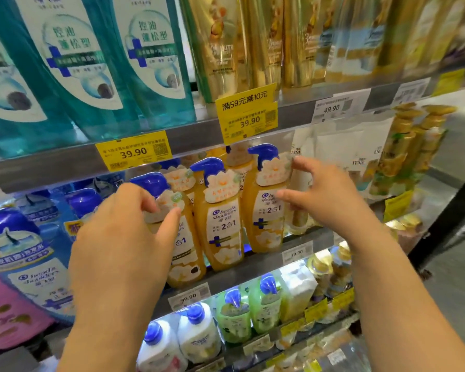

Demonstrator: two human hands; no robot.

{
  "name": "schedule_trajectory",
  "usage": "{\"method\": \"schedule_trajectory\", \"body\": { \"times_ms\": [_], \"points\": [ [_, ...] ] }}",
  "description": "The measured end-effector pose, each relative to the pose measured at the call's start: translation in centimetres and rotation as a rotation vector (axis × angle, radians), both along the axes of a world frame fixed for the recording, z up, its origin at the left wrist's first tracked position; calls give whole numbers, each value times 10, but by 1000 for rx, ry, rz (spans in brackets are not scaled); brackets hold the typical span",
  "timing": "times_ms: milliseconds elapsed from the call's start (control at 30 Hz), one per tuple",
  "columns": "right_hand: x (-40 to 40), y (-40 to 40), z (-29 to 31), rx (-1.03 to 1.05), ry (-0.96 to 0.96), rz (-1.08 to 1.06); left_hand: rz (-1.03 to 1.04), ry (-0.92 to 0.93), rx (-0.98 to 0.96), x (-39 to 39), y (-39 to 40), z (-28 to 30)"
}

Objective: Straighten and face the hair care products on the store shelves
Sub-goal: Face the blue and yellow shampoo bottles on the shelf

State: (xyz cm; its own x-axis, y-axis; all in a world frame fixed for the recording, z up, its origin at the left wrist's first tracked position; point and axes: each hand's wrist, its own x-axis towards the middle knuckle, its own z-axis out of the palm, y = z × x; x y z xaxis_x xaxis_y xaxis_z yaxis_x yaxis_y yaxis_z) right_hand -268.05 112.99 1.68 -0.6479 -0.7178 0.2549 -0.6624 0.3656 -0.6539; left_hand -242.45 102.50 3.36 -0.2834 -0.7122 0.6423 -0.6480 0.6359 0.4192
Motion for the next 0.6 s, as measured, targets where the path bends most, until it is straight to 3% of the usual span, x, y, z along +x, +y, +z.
{"method": "schedule_trajectory", "body": {
  "times_ms": [133, 400, 600],
  "points": [
    [-12, -18, -9, 54, -39, 120, -6, 43, -82, -22, 11, 4],
    [-24, -34, -24, -19, -188, 312, 32, -31, 156, -75, 18, -23],
    [-43, -36, -22, 13, -199, 473, 103, -94, 190, -86, 18, -31]
  ]
}}
